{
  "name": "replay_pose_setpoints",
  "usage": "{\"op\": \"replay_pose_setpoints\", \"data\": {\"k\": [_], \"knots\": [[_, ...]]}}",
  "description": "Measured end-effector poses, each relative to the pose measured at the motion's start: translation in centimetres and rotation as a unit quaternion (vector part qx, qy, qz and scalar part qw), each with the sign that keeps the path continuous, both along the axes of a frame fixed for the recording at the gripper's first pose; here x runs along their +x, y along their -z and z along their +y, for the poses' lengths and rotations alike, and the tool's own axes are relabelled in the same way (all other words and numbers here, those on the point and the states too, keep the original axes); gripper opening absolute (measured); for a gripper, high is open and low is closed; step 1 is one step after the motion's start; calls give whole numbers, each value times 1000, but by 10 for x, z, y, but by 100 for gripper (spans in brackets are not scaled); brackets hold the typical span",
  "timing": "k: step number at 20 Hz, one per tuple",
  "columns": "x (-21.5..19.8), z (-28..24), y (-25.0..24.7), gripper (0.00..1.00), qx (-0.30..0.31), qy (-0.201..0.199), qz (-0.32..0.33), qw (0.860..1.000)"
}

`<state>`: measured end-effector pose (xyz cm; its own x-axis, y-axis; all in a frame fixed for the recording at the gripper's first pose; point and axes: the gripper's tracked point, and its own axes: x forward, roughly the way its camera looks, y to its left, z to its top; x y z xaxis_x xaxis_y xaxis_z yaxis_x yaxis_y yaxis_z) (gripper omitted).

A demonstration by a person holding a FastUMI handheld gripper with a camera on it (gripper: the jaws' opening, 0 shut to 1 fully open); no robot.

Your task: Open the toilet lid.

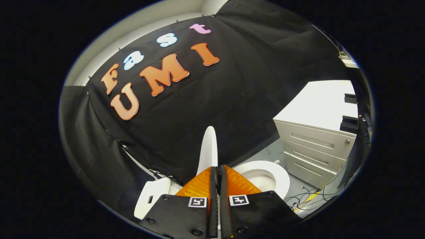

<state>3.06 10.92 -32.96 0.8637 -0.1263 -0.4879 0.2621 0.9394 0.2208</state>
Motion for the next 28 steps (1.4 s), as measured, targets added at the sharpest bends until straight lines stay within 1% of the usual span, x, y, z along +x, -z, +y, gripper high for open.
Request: {"op": "replay_pose_setpoints", "data": {"k": [2, 8, 12, 15, 21, 25, 28], "knots": [[3, 18, -5, 12, -13, -12, 0, 1000], [8, 66, -17, 14, -12, -44, -8, 999], [15, 110, -22, 17, -26, -79, -14, 996], [15, 142, -26, 17, -40, -102, -17, 994], [17, 206, -30, 17, -83, -152, -18, 985], [16, 240, -28, 17, -100, -173, -23, 980], [16, 265, -26, 17, -122, -194, -26, 973]]}}
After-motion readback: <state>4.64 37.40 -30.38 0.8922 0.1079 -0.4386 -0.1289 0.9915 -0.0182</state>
